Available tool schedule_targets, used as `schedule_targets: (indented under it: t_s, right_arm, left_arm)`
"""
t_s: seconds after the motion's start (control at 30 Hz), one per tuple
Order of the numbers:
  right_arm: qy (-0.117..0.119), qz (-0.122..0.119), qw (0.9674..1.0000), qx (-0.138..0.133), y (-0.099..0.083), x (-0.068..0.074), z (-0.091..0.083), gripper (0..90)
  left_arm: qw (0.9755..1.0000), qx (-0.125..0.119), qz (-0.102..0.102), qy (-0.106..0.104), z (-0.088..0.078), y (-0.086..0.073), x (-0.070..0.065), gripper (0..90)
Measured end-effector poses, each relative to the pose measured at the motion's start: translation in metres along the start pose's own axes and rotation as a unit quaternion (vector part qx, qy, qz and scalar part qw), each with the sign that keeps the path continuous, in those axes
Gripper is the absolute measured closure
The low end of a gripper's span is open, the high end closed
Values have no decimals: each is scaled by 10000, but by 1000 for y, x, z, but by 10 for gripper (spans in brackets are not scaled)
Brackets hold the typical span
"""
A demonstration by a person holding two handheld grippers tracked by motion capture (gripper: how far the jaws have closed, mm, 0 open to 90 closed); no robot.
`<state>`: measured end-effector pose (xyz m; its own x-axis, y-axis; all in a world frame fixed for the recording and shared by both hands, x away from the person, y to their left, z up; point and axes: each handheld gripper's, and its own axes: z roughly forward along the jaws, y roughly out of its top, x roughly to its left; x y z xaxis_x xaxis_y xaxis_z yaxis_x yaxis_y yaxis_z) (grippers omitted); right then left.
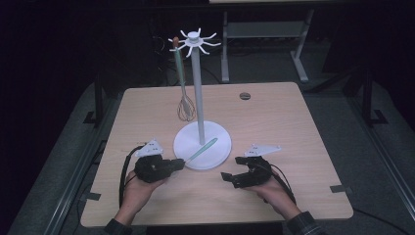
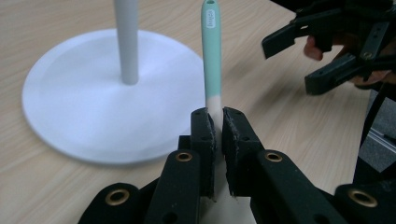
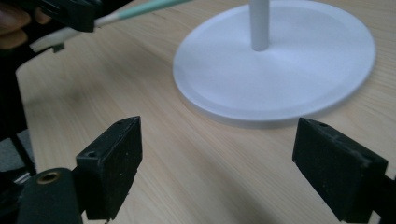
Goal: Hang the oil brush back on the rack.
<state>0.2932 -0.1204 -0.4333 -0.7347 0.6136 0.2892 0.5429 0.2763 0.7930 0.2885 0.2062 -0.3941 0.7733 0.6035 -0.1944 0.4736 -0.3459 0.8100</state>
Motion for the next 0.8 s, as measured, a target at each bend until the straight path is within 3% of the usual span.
schedule_targets:
  t_s: [0.2,0.43,0.53,0.8]
  right_arm:
    - [178,40,9998,-97,10,4,10,163]
    - [295,167,9990,-284,19,4,13,176]
    - [396,345,9979,-368,22,2,14,190]
    - [425,317,9977,-418,25,5,14,220]
  left_arm:
    - [9997,-9,205,-164,17,13,-11,831]
    - [9993,-38,250,-267,28,18,-19,832]
    - [9991,-35,249,-337,33,20,-24,832]
    - [9984,21,369,-422,40,21,-31,831]
